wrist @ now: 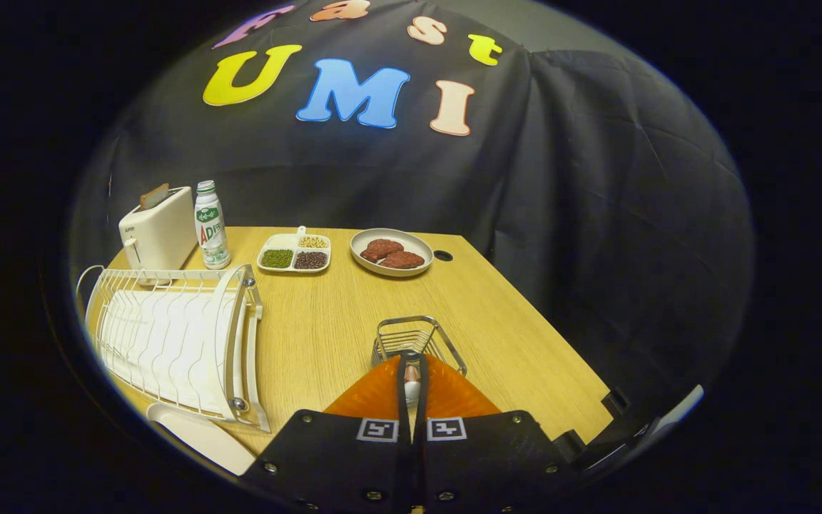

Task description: Take the plate from the dish rack, then take the spoon from the basket and place it into the plate.

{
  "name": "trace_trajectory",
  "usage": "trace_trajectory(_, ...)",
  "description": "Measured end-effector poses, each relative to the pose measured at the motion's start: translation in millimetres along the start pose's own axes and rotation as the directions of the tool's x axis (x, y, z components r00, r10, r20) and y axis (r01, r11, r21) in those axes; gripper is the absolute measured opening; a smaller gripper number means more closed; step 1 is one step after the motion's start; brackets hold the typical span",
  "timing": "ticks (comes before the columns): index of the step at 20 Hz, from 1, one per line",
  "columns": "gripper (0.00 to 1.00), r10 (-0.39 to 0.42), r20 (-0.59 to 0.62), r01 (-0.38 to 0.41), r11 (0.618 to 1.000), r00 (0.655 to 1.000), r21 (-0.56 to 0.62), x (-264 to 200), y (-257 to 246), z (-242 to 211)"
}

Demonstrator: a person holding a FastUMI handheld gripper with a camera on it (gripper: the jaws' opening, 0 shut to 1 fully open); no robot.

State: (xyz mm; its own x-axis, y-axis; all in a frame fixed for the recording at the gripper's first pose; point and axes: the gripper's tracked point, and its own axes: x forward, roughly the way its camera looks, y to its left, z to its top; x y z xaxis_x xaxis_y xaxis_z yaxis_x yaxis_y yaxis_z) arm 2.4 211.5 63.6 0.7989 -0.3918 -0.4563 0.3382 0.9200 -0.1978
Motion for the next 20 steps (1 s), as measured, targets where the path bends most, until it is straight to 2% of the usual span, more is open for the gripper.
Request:
trace_trajectory(4,0.00,-0.004,0.012,0.004,0.999,1.000,-0.034,-18,-3,6)
trace_trajectory(8,0.00,0.013,0.042,-0.010,0.999,0.999,-0.054,-55,7,16)
trace_trajectory(12,0.00,-0.030,0.077,0.036,0.996,0.997,-0.078,-98,16,27)
trace_trajectory(20,0.00,-0.011,0.097,0.017,0.998,0.995,-0.065,-174,83,32)
